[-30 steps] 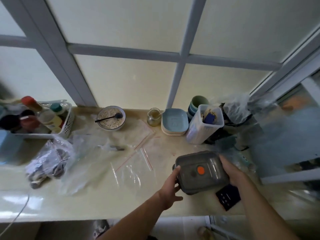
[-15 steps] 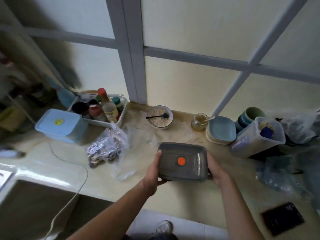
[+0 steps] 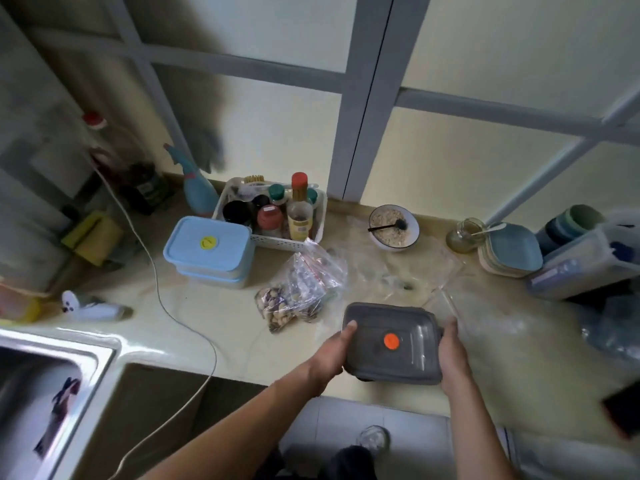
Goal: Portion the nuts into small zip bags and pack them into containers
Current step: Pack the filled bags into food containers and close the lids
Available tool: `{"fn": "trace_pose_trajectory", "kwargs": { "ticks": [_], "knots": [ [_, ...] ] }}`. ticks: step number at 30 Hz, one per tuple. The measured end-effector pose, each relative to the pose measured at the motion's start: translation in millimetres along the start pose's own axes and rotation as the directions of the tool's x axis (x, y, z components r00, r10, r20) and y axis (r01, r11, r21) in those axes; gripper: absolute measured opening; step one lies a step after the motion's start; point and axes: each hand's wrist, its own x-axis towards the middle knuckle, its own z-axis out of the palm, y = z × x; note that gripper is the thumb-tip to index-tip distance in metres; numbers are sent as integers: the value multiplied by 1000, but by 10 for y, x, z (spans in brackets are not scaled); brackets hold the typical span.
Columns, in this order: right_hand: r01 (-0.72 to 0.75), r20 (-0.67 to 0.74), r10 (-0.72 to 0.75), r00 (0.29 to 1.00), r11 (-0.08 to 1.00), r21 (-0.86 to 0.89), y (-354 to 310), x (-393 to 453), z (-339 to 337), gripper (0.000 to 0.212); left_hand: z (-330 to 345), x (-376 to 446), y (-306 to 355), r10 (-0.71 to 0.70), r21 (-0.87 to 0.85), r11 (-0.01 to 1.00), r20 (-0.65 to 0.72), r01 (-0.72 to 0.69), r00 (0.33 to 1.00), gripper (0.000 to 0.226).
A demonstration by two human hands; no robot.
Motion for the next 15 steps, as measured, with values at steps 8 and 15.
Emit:
{"fn": "trace_pose_trajectory", "kwargs": {
  "ticks": [8, 15],
  "knots": [
    [171, -68, -178, 982, 980, -98, 4, -410, 284, 114, -272, -273, 179, 384, 307, 898, -204, -314, 900, 80],
    [518, 101, -513, 852, 801, -300, -200, -1233, 1383, 39, -1306, -596, -212, 334, 179, 942, -567, -283, 753, 54]
  ]
}}
